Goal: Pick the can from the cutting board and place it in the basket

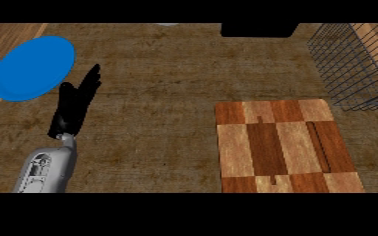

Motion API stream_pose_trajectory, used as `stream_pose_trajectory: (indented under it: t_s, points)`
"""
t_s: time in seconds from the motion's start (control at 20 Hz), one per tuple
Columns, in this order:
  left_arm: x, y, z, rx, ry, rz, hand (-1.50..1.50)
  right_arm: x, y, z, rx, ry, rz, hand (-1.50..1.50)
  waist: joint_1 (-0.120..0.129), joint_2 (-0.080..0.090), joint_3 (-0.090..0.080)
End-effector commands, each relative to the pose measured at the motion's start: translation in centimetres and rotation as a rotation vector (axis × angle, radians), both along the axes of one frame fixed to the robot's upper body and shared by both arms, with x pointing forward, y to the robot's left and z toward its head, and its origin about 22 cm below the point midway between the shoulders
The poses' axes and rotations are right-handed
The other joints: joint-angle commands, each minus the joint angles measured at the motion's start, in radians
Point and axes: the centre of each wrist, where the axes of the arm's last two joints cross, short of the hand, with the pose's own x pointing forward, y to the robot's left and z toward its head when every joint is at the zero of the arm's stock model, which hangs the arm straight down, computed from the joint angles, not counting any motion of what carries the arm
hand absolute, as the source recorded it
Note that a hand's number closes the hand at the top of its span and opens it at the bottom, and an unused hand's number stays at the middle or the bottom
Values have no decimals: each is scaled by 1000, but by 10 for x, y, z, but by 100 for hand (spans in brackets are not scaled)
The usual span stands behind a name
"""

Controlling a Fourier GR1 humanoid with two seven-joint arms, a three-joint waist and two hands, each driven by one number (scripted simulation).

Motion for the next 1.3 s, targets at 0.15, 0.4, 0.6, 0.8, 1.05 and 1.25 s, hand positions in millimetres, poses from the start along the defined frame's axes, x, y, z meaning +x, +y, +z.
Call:
stream_pose_trajectory:
  t_s: [0.15, 0.4, 0.6, 0.8, 1.05, 1.25]
  points:
    - [-21, 3, -2, 10, -22, -4, 0, -7, -80, -24, -33, 27, -43, 150, 11, -1, 1]
    - [9, -5, 0, -1, 6, 5, 0, -5, -99, -31, -3, 46, 52, 150, 5, 4, 0]
    - [5, 7, 14, -10, 3, -6, 0, -8, -120, -69, 11, 46, 52, 150, 8, 2, 1]
    - [-8, -5, 6, 12, -22, 2, 0, -7, -128, -100, -1, 95, 53, 150, 16, 3, 1]
    - [-1, -2, 4, -7, -15, -37, 0, -8, -137, -119, 146, 119, 41, 150, 31, 12, 2]
    - [7, -10, 14, 5, -6, -26, 0, -16, -149, -143, 294, 68, 16, -150, 23, 10, 3]
